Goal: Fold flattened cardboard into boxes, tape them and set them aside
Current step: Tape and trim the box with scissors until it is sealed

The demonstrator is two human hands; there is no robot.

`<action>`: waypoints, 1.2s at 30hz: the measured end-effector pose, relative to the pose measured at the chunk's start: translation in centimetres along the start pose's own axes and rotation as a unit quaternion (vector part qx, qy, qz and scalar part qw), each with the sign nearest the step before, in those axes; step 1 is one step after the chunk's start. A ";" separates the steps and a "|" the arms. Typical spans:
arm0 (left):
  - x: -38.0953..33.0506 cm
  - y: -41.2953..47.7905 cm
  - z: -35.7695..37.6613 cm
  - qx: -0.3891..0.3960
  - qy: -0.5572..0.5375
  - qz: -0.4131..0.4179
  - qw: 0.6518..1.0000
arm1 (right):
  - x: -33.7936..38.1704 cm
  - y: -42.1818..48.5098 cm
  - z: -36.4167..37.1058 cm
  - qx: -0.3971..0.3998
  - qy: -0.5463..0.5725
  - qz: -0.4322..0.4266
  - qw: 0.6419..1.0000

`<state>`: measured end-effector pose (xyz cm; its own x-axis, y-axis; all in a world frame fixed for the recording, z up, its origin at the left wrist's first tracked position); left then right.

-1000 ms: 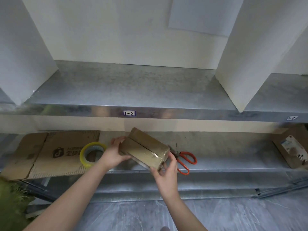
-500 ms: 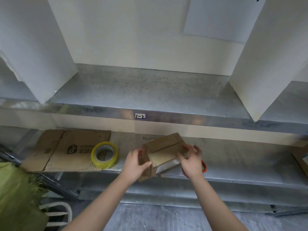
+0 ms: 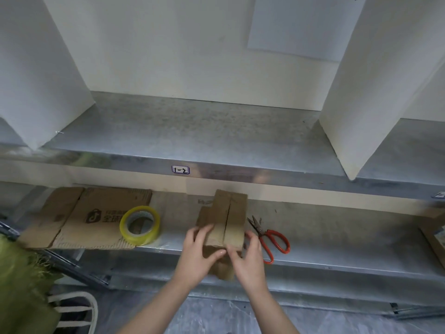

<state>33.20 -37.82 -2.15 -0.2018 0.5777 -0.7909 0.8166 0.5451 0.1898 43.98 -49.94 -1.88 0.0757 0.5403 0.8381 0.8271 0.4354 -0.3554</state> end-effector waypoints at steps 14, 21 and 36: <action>0.8 2.4 -1.3 0.049 0.075 0.007 0.996 | 0.9 3.7 -1.5 0.053 -0.167 -0.158 0.972; 1.2 1.3 -3.6 0.094 0.213 0.083 0.969 | 1.3 1.1 -2.5 -0.016 -0.206 -0.161 0.965; 10.8 -2.8 -13.8 0.167 0.357 0.095 0.914 | 3.0 -4.4 14.3 0.042 -0.335 -0.224 0.914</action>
<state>21.28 -24.75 -3.17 -0.2433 0.9570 -0.1581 0.9691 0.2468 0.0027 32.60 -39.91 -3.68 -0.6417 0.6020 0.4752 0.6442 0.7593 -0.0921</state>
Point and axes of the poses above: each hand's wrist, its own y-axis towards the middle knuckle, its own z-axis out of the palm, x = y × z, the point moved 3 cm from there along y, towards the middle knuckle, and after that the axes turned 15 degrees about z, right-handed, at the moved point
